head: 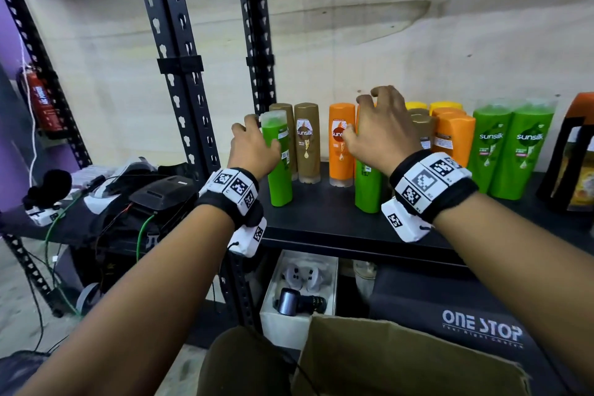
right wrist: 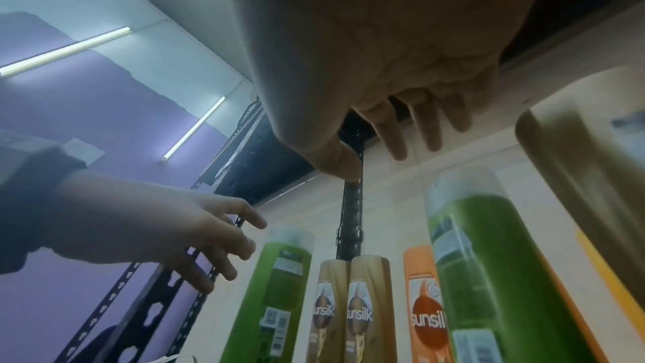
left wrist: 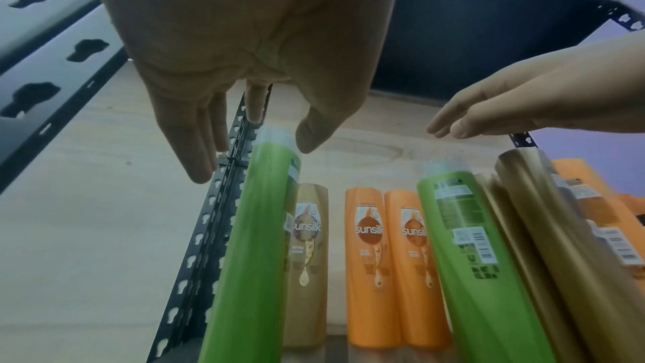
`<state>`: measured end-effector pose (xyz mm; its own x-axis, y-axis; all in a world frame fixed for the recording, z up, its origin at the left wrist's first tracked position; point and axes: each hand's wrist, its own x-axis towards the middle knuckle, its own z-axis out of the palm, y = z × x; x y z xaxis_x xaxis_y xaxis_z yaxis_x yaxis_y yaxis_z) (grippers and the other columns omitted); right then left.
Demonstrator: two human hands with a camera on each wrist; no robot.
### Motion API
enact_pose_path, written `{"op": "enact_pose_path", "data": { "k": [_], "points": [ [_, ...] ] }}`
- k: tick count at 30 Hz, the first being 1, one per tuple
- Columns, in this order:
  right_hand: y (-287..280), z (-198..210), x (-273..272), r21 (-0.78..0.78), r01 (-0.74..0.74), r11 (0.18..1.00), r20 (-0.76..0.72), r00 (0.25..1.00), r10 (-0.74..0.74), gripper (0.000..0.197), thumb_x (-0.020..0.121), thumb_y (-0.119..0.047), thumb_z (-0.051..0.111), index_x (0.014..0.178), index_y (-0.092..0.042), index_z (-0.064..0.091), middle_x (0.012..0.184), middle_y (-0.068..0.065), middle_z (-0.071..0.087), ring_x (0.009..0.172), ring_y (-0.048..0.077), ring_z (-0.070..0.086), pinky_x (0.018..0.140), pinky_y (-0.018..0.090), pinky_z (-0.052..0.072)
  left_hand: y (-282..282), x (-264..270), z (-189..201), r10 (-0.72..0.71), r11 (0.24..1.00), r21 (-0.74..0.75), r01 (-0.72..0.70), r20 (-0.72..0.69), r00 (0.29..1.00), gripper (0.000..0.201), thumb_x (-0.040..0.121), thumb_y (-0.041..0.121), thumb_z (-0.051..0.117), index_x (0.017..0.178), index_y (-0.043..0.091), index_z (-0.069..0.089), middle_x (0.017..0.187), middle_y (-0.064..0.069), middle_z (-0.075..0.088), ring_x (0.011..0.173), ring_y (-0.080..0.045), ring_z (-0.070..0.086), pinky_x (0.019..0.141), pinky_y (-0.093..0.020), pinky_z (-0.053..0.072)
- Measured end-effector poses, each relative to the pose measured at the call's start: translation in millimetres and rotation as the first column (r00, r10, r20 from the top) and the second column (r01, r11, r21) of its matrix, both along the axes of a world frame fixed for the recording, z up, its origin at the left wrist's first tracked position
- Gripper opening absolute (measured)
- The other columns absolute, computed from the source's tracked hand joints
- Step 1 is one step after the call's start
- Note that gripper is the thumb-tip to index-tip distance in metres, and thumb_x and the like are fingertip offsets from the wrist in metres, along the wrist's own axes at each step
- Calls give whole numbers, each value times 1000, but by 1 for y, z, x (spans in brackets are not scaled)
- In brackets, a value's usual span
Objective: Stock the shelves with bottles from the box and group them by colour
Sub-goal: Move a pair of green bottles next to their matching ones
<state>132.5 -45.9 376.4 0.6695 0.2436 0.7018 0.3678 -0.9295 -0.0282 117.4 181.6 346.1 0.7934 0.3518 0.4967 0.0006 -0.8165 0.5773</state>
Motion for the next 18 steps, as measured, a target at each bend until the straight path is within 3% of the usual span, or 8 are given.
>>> {"op": "enact_pose_path", "data": {
  "k": [3, 6, 8, 12, 13, 15, 18],
  "points": [
    [2, 8, 12, -98, 103, 990, -117, 987, -114, 56, 93, -45, 50, 131, -3, 53, 132, 26, 54, 126, 43, 46, 108, 50, 37, 3, 7, 2, -50, 999, -1, 50, -34, 998, 74, 94, 23, 59, 156, 21, 19, 138, -25, 40, 114, -48, 56, 106, -50, 43],
    [3, 9, 19, -141, 137, 980, -197, 967, -163, 55, 95, -48, 52, 130, -5, 51, 130, 23, 53, 118, 45, 53, 102, 51, 40, 5, 13, -3, -95, 995, -7, 95, -38, 995, 76, 95, 21, 58, 158, 26, 16, 132, -26, 46, 110, -44, 58, 103, -46, 45],
    [4, 8, 22, -154, 134, 979, -179, 971, -161, 51, 95, -43, 56, 129, -4, 51, 131, 21, 46, 110, 46, 57, 94, 50, 44, 6, 16, -8, -119, 993, -8, 119, -5, 993, 74, 94, 19, 59, 156, 24, 19, 121, -28, 55, 107, -42, 59, 96, -44, 47],
    [9, 5, 22, -106, 57, 993, -159, 985, -74, 35, 96, -22, 61, 125, -5, 51, 131, 19, 38, 86, 44, 63, 66, 43, 45, 8, 22, -15, -143, 989, -31, 147, 121, 982, 57, 96, 16, 61, 143, 13, 29, 98, -23, 67, 95, -43, 63, 80, -45, 51],
    [10, 5, 22, -62, 27, 998, -183, 982, -38, 33, 96, -20, 60, 124, -5, 51, 131, 19, 37, 86, 44, 63, 67, 43, 47, 9, 23, -15, -140, 989, -32, 146, 145, 979, 52, 97, 17, 60, 140, 13, 30, 92, -21, 67, 91, -43, 63, 77, -45, 51],
    [12, 3, 21, 42, -30, 999, -225, 974, 39, 33, 97, -19, 58, 126, -5, 50, 131, 19, 35, 95, 44, 61, 80, 48, 52, 12, 23, -16, -129, 990, -29, 136, 181, 975, 47, 98, 18, 59, 136, 14, 32, 86, -19, 68, 86, -43, 63, 75, -46, 51],
    [14, -1, 19, 134, -74, 988, -231, 967, 104, 37, 97, -21, 56, 130, -6, 49, 136, 18, 34, 107, 44, 58, 94, 45, 49, 15, 16, -19, -120, 992, -22, 127, 217, 969, 44, 99, 19, 58, 134, 15, 32, 80, -17, 67, 81, -41, 63, 73, -47, 51]
  ]
}}
